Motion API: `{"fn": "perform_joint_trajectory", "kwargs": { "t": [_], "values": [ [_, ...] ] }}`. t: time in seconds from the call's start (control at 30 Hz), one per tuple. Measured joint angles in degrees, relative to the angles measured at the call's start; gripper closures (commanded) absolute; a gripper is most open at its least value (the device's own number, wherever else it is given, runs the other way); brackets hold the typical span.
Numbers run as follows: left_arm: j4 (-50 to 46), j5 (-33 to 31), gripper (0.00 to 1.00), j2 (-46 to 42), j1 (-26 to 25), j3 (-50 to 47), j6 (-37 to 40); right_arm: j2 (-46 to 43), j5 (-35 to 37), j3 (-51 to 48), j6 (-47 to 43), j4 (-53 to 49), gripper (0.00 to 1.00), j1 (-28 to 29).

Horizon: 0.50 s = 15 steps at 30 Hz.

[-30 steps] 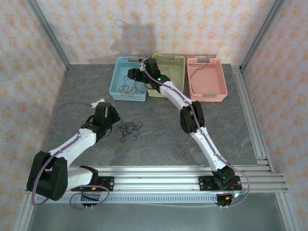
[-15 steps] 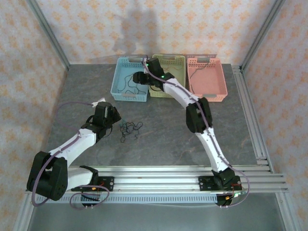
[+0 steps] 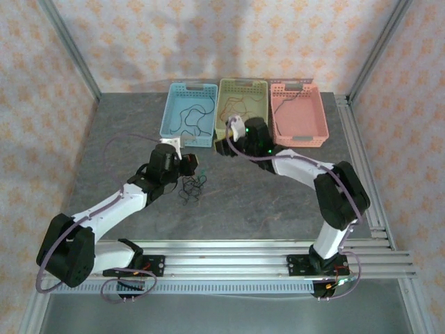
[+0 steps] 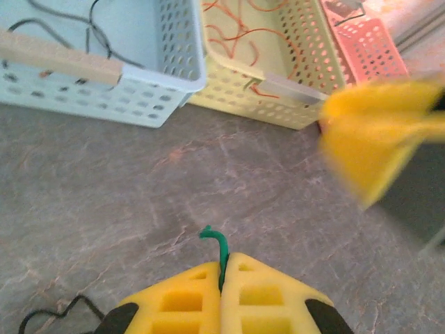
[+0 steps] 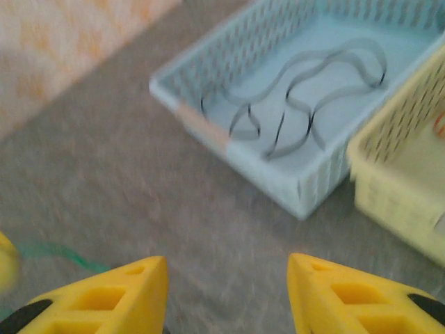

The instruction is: Untangle the cables

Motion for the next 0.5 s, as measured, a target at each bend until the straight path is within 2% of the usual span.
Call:
{"fn": "perform_joint_trajectory", "kwargs": {
  "t": [0.07, 0.17, 0.5],
  "values": [
    [-0.1, -1.0, 1.0, -0.1, 0.0, 0.2, 1.4, 1.8, -1.7, -3.5, -2.0, 1.9, 0.52, 0.0],
    [-0.7, -3.4, 1.0, -1.0, 0.3, -0.2, 2.8, 4.9, -3.7, -3.7, -4.6, 2.5, 0.51, 0.3],
    [-5.2, -15.9, 1.0, -9.8, 3.9, -4.8, 1.0, 13.9, -7.0, 8.0, -11.6, -4.8, 0.47, 6.1]
  ]
}}
